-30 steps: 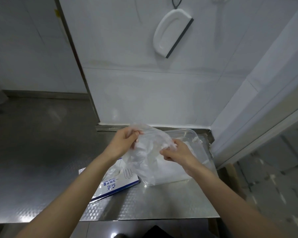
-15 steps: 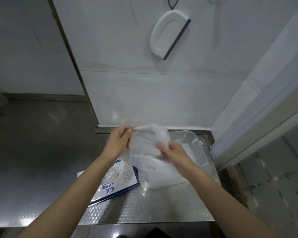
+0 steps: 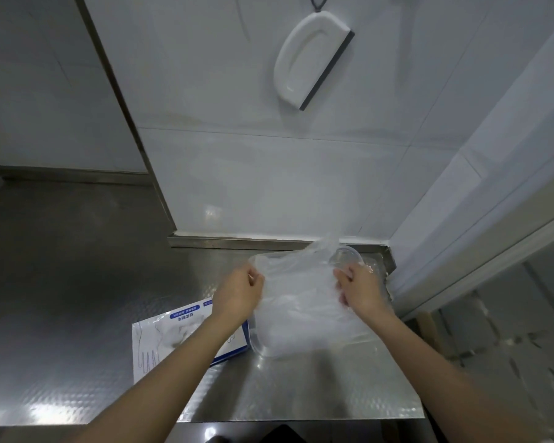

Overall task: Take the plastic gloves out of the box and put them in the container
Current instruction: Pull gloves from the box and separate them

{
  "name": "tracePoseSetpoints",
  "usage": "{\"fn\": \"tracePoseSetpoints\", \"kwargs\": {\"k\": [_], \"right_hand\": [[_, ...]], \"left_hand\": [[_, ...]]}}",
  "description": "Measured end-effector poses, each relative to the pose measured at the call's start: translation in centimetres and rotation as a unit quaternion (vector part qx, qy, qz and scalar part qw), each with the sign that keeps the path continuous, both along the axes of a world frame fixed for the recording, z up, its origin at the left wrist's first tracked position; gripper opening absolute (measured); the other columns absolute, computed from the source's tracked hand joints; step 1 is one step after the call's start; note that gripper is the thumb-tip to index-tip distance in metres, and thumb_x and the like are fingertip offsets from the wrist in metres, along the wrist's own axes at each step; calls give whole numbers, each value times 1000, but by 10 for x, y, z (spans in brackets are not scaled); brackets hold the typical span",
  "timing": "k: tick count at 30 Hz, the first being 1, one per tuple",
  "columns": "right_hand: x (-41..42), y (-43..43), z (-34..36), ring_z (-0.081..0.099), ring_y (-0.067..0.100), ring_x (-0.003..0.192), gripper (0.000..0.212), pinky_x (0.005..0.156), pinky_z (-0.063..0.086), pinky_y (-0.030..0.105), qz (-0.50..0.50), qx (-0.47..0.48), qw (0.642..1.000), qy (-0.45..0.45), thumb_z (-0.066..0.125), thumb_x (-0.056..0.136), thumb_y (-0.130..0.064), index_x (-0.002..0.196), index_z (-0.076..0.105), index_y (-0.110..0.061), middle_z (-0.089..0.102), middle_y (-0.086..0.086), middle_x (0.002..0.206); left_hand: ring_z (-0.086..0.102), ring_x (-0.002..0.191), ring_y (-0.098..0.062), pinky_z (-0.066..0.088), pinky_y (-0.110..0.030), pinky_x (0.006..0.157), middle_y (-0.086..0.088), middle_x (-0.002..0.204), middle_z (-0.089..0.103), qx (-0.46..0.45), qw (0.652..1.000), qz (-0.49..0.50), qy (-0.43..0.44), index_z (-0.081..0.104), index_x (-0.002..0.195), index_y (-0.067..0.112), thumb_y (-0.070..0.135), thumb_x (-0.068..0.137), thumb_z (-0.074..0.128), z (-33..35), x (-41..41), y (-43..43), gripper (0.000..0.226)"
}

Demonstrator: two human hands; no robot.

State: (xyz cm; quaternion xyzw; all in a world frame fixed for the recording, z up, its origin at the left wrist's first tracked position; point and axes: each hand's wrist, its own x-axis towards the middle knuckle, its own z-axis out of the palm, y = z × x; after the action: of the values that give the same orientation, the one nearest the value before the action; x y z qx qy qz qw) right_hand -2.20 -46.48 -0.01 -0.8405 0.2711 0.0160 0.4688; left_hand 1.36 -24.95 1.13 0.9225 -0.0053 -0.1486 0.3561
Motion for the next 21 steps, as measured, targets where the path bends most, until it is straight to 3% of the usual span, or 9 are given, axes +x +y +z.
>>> {"fn": "tracePoseSetpoints", "kwargs": {"k": [4, 6, 8, 11, 14, 16, 18, 19, 21], "right_hand": [[0, -5, -30, 63, 26, 84, 23, 68, 46, 31, 113, -223, 968, 34, 45, 99, -23, 109, 54, -4, 64, 12, 90], [2, -3, -35, 63, 31, 95, 30, 75, 45, 33, 134, -255, 956, 63, 41, 101, -24, 120, 49, -3, 65, 15, 101], [6, 1, -38, 61, 31, 102, 33, 77, 44, 33, 149, -276, 946, 85, 38, 101, -26, 126, 44, -3, 63, 16, 109], [10, 3, -42, 59, 30, 106, 35, 81, 44, 34, 173, -290, 936, 103, 35, 102, -27, 128, 42, -3, 61, 16, 115], [12, 2, -45, 59, 29, 108, 33, 81, 44, 34, 197, -313, 919, 139, 34, 102, -27, 126, 43, -5, 60, 14, 117], [10, 1, -41, 58, 28, 111, 31, 84, 45, 32, 221, -331, 900, 179, 35, 102, -28, 124, 45, -7, 59, 12, 121], [8, 0, -36, 57, 25, 112, 31, 87, 45, 31, 243, -366, 876, 198, 36, 102, -27, 125, 44, -8, 56, 9, 125], [5, 3, -33, 57, 24, 111, 30, 86, 46, 31, 248, -400, 864, 178, 40, 101, -26, 124, 44, -9, 54, 8, 124], [-2, 12, -28, 59, 22, 96, 28, 75, 49, 29, 247, -469, 847, 36, 64, 86, -15, 112, 55, -10, 58, 7, 109]], "left_hand": [[62, 82, -22, 39, -28, 63, 0, 96, 64, 185, 976, -75, -92, 46, 104, 19, 29, 98, 43, -5, -2, -9, 13], [57, 77, -21, 36, -27, 62, -1, 106, 56, 199, 969, -85, -121, 42, 111, 16, 23, 98, 44, -2, -3, -15, 16], [44, 71, -19, 32, -27, 59, -1, 108, 50, 182, 965, -100, -160, 40, 103, 17, 8, 94, 44, 0, -3, -20, 13], [41, 84, -16, 38, -27, 65, -1, 113, 48, 160, 940, -218, -207, 49, 106, 19, -4, 88, 44, -6, -6, -33, 29], [41, 122, -22, 41, -30, 96, -4, 142, 36, 201, 915, -322, -140, 45, 134, 21, 0, 91, 48, -28, -7, -44, 48], [21, 140, -34, 24, -39, 113, -10, 156, 15, 283, 886, -365, -50, 31, 145, 21, 4, 93, 50, -44, -7, -46, 58], [4, 143, -41, 13, -46, 116, -13, 158, 1, 348, 852, -391, 5, 23, 148, 20, 10, 94, 51, -56, -7, -48, 62], [2, 143, -42, 12, -48, 116, -14, 158, -2, 362, 842, -399, 20, 22, 149, 20, 13, 95, 51, -61, -7, -50, 61], [3, 143, -42, 15, -48, 115, -14, 158, -2, 365, 835, -409, 41, 23, 148, 20, 16, 96, 49, -69, -9, -54, 58]]}}
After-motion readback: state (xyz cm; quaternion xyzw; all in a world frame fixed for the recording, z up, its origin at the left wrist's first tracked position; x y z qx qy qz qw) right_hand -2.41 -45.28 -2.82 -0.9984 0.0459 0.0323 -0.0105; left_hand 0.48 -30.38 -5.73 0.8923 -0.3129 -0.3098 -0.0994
